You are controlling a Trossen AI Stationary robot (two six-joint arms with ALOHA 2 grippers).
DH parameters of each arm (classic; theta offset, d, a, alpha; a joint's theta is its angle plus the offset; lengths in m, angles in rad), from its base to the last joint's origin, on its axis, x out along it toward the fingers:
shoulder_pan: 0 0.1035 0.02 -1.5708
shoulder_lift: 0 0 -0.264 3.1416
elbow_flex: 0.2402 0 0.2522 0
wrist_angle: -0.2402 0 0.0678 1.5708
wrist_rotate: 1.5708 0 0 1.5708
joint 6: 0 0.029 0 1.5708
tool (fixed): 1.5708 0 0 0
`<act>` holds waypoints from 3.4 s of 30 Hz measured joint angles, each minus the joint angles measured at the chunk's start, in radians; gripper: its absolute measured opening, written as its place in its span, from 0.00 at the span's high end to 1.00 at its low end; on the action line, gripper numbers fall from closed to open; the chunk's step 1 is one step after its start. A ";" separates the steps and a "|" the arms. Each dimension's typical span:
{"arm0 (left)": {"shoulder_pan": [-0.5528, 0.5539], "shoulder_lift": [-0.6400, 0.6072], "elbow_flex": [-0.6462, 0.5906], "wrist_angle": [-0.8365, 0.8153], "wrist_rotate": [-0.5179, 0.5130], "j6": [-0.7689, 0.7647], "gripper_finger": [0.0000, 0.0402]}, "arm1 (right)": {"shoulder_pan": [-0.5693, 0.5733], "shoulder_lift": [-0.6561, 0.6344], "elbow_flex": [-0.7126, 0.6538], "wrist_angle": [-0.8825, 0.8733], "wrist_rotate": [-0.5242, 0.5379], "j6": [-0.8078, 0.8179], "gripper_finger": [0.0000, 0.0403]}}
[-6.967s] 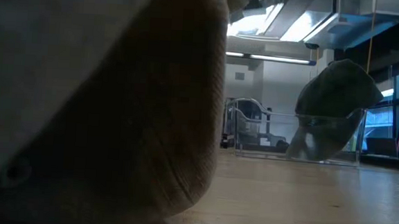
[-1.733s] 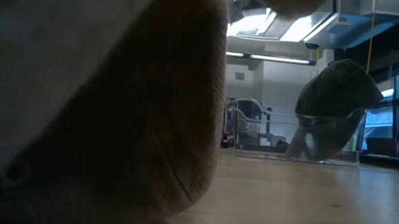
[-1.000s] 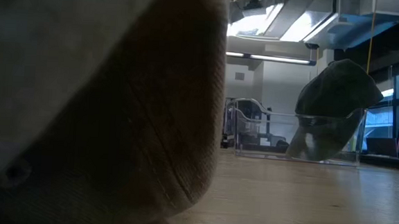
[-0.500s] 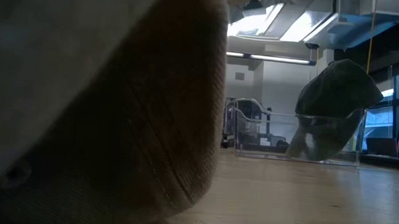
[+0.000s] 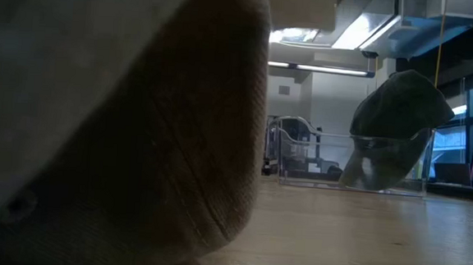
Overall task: Pick & Place hat
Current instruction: Put the right brown cap into the left transparent bin
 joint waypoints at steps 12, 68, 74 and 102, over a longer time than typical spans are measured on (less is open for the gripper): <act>0.029 0.029 0.000 -0.178 -0.082 0.280 0.96 | 0.004 0.061 0.000 0.008 -0.045 0.017 0.99; 0.016 -0.048 0.000 -0.002 -0.324 0.852 0.99 | -0.044 0.147 0.000 0.246 -0.017 -0.182 0.39; -0.010 -0.100 0.000 -0.004 -0.325 0.914 0.99 | -0.044 0.108 0.000 0.248 -0.011 -0.246 0.37; 0.107 -0.222 0.001 -0.241 -0.097 1.104 0.99 | 0.012 -0.064 0.000 0.082 0.196 -0.363 0.37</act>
